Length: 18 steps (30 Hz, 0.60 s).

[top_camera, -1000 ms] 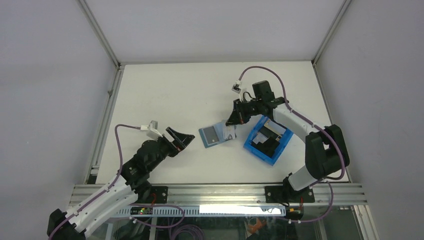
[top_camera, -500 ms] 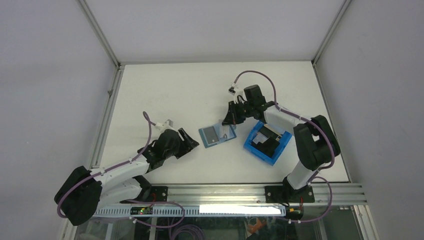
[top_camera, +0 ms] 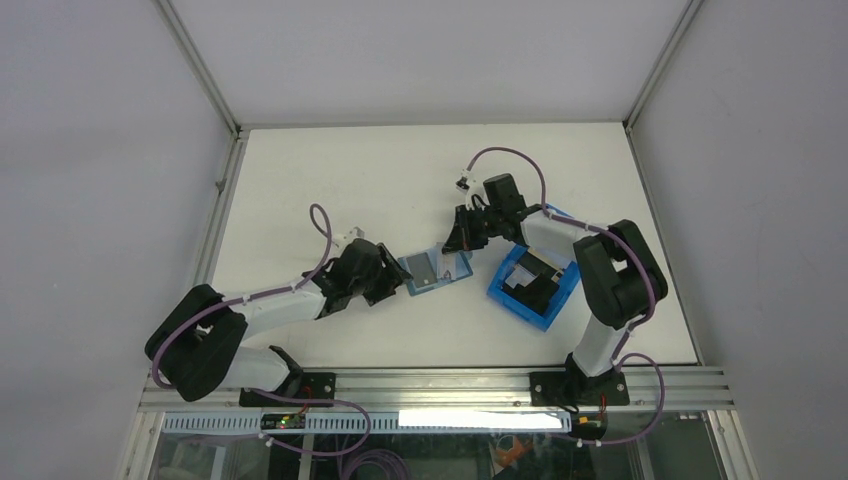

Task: Put the credit cards into the card holder
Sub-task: Insert the credit card into the card holder.

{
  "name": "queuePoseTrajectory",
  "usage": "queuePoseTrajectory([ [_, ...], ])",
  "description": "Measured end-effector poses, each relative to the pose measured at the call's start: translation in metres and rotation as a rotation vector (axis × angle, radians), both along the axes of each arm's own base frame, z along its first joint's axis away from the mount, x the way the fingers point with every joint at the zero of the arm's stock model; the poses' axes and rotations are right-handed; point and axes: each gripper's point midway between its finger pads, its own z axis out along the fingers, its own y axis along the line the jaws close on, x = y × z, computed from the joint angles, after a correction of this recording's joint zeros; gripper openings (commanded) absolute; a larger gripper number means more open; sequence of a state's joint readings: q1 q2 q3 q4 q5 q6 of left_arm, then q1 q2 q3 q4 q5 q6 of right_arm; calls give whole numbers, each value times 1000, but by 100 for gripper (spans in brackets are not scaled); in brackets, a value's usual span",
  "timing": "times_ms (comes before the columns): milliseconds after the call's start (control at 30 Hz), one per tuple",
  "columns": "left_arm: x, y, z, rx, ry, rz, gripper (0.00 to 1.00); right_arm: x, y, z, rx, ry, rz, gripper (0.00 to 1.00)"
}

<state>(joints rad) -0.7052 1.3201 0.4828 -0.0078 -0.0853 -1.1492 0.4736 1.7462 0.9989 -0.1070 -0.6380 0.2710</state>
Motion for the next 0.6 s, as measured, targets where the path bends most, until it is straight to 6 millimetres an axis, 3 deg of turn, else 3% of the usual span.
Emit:
queuePoseTrajectory([
  [133, 1, 2, -2, 32, 49, 27, 55, 0, 1, 0, 10, 15, -6, 0],
  [300, 0, 4, -7, 68, 106, 51, 53, 1, 1, -2, 13, 29, -13, 0],
  [600, 12, -11, -8, 68, 138, 51, 49, 4, 2, -15, 5, 76, -30, 0],
])
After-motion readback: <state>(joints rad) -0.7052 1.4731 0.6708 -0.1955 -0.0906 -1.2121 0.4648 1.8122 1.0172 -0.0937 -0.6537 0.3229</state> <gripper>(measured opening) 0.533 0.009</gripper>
